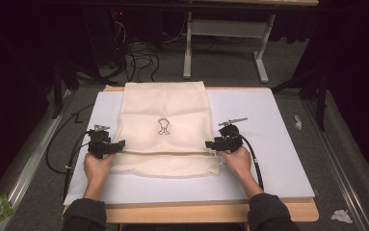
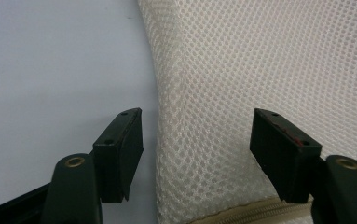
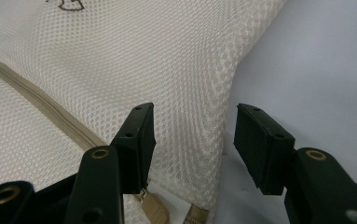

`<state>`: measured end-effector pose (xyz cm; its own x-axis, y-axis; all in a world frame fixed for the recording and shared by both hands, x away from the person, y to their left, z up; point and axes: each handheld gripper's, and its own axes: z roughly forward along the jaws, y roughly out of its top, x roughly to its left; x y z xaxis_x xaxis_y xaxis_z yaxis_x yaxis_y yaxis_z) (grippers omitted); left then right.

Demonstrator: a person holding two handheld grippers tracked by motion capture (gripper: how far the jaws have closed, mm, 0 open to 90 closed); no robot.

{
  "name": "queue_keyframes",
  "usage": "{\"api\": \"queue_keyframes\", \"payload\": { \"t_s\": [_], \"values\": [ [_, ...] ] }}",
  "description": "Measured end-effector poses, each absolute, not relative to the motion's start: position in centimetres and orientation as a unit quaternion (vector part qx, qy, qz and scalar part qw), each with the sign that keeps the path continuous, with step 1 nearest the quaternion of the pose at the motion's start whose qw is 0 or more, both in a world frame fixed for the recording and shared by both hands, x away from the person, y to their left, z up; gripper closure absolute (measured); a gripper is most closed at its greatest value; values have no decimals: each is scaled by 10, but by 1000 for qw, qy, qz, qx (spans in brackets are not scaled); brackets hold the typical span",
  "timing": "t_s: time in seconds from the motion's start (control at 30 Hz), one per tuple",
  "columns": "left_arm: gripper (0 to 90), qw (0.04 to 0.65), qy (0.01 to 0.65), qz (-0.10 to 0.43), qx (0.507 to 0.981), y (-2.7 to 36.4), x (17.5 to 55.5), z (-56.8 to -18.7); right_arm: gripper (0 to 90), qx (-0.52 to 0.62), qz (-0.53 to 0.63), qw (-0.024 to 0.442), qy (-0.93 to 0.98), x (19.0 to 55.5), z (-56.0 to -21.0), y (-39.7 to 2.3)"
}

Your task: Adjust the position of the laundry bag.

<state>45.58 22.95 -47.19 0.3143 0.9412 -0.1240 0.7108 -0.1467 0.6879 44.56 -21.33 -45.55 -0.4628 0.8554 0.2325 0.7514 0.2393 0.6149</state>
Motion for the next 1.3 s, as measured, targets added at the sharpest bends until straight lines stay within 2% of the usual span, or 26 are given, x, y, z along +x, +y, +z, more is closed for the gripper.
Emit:
{"api": "queue_keyframes", "payload": {
  "t_s": [0.17, 0.2, 0.3, 0.4, 0.43, 0.53, 0.6, 0.63, 0.67, 0.73, 1.3],
  "values": [
    [392, 336, 561, 167, 738, 228, 458, -474, 484, 520, 330, 70, 784, 451, -462, -210],
    [432, 336, 560, 165, 739, 228, 458, -475, 498, 524, 330, 65, 782, 451, -463, -209],
    [449, 332, 559, 169, 740, 226, 459, -475, 525, 522, 327, 65, 785, 453, -464, -208],
    [545, 330, 562, 171, 739, 227, 459, -474, 628, 518, 323, 66, 789, 454, -464, -205],
    [545, 330, 560, 169, 741, 228, 459, -474, 628, 518, 323, 66, 789, 454, -464, -205],
    [634, 330, 555, 171, 744, 226, 459, -474, 721, 511, 321, 64, 794, 454, -464, -205],
    [705, 330, 553, 171, 746, 226, 459, -473, 811, 505, 317, 68, 800, 454, -464, -205],
    [794, 329, 551, 173, 747, 226, 459, -473, 855, 502, 319, 68, 801, 454, -463, -205],
    [794, 331, 550, 172, 748, 226, 459, -472, 855, 502, 319, 68, 801, 454, -463, -205],
    [850, 332, 545, 176, 749, 226, 458, -470, 878, 491, 322, 75, 806, 453, -461, -205],
    [874, 368, 527, 164, 748, 217, 455, -462, 891, 480, 347, 94, 800, 446, -449, -223]
  ]
}}
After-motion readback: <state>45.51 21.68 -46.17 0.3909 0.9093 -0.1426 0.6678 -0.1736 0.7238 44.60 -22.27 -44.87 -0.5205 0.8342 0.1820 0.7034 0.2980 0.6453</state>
